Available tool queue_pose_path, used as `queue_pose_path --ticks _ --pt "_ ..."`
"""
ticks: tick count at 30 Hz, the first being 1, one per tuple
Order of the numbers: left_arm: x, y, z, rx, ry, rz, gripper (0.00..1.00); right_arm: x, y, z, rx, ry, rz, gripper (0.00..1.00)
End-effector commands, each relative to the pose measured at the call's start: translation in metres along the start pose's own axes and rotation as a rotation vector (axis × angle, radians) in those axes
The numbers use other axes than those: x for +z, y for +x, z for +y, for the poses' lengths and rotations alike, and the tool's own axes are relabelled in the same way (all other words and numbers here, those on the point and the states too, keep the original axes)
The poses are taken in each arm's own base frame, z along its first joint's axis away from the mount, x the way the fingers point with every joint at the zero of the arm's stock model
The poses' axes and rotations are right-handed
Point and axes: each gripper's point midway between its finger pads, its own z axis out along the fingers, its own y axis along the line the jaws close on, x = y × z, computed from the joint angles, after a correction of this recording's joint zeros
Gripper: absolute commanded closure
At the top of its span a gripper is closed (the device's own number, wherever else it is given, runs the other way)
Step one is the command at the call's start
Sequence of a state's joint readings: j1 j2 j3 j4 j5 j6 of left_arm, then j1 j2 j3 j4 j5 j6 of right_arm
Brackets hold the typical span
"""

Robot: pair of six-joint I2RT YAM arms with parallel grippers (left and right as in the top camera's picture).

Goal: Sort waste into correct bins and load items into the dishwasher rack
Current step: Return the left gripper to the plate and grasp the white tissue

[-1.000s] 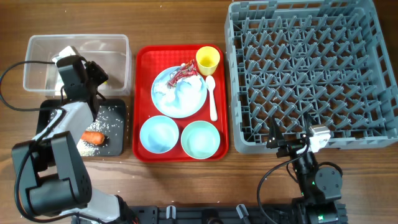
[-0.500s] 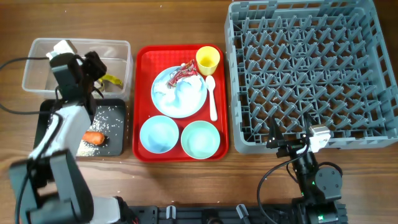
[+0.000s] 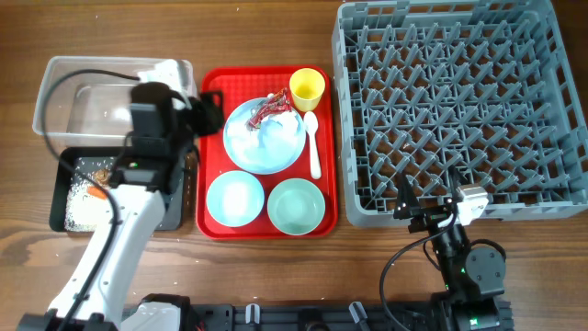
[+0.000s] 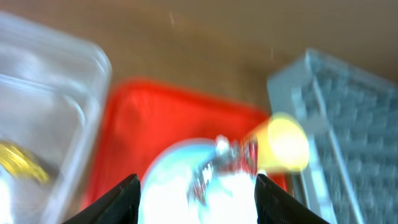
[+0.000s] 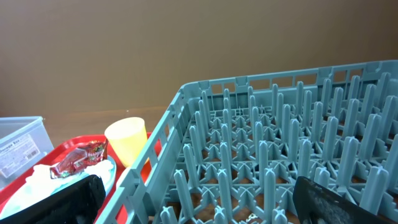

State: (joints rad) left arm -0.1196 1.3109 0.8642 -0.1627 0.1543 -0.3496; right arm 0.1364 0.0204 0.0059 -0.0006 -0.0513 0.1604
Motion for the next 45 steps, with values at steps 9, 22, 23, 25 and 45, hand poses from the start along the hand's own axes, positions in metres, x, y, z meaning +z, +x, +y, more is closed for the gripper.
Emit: queue_pose_path --ticks 9,22,23,25,45 --pt "0.059 0.104 0.006 0.077 -0.113 0.310 0.33 0.000 -0.001 -0.001 -0.002 0.005 -0.005 0.00" --pt "0.081 0.137 0.024 0.073 -0.157 0.398 0.30 0.000 -0.001 -0.001 -0.002 0.004 -0.005 0.00" --pt "0.082 0.136 0.024 0.073 -0.155 0.393 0.30 0.000 -0.001 -0.001 -0.002 0.004 -0.005 0.00" --pt "0.083 0.133 0.023 0.077 -0.150 0.381 0.30 0.000 -0.001 -0.001 -0.002 0.004 -0.005 0.00" --pt "0.093 0.119 0.030 0.093 -0.195 0.300 0.35 0.000 -0.001 -0.001 -0.003 0.004 -0.005 0.00"
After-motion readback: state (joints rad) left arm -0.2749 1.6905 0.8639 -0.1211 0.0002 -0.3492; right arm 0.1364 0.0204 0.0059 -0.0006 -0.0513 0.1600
